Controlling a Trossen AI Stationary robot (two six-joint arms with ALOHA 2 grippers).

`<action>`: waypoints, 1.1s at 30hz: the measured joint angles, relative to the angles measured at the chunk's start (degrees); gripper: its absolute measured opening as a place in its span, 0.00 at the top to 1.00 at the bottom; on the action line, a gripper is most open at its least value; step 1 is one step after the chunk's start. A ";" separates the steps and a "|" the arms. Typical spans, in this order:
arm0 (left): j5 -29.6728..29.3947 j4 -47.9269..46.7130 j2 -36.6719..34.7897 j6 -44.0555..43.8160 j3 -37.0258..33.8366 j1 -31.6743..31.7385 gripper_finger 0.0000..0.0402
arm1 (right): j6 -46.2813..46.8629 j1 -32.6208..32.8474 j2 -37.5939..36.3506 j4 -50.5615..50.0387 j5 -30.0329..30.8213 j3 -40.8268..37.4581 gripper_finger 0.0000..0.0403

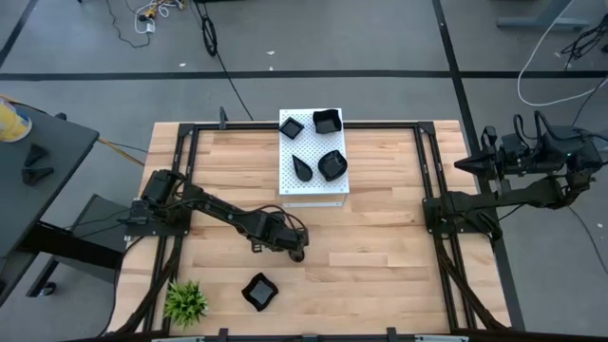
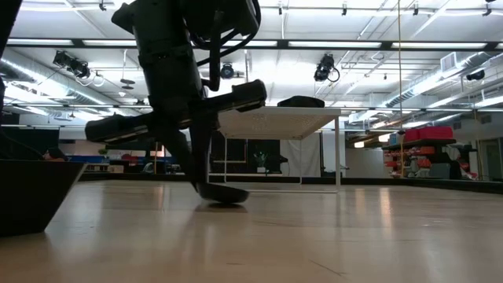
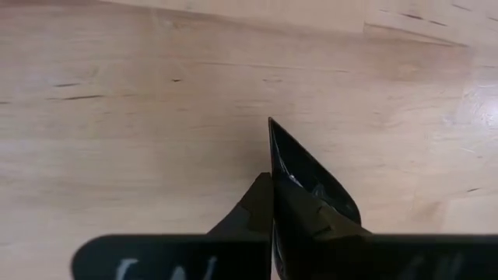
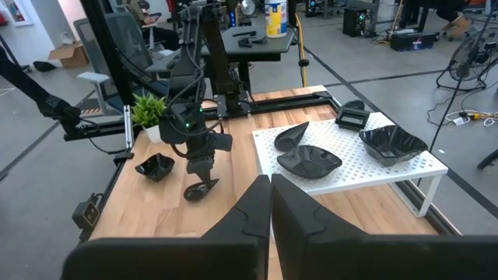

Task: Pick & Place Mini shaped plates
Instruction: Stack the drop-shaped plate on top of the drop-shaped plate on the shelf

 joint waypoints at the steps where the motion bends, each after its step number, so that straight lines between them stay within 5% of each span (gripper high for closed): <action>1: 0.01 -0.11 0.00 -0.02 0.00 0.00 0.99 | -0.01 -0.01 -0.02 -0.01 0.01 0.00 0.95; 13: 2.80 -8.74 0.00 1.68 5.28 -0.07 0.99 | 0.02 -0.02 -0.02 -0.02 0.01 0.00 0.95; 33: -0.85 -42.12 -0.24 4.03 29.60 -1.65 0.99 | 0.00 -0.01 -0.02 -0.01 0.00 0.00 0.95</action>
